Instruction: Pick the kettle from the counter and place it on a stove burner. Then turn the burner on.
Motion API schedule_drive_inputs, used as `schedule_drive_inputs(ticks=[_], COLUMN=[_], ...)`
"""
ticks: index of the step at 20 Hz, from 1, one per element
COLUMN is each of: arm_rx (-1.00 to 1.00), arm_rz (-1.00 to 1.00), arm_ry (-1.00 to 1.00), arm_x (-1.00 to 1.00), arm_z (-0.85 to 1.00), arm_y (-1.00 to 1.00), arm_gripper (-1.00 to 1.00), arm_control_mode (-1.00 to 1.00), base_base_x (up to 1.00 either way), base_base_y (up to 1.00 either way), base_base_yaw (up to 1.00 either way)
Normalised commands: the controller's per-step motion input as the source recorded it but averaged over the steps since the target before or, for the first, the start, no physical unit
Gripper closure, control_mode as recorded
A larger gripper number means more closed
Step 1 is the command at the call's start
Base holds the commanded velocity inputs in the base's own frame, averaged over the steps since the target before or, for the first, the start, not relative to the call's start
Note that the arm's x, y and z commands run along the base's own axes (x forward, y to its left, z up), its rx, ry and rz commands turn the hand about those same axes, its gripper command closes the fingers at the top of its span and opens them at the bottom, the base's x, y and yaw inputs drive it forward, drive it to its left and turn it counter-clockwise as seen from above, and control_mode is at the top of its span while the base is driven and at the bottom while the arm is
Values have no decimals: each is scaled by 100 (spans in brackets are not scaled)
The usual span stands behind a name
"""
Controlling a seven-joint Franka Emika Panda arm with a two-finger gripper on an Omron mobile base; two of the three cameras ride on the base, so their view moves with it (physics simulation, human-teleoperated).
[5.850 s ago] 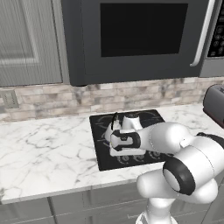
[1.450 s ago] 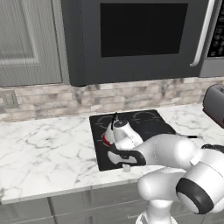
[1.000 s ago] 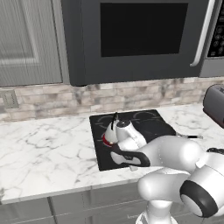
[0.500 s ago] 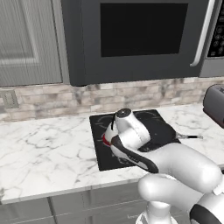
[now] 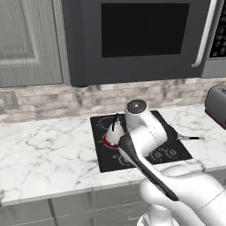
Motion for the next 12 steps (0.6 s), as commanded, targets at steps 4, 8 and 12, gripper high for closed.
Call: schedule_drive_inputs(ticks=[4,8,12], arm_rx=[4,9,11], arm_rz=[4,2,0], arm_ry=[-37,-52,-61], arm_x=[-100,-100,-100], arm_z=[94,59,32], arm_y=[-6,-36,-60], arm_gripper=[100,100,100], arm_control_mode=[-100,-100,-100], base_base_x=[0,0,0], base_base_y=[0,0,0], base_base_yaw=[0,0,0])
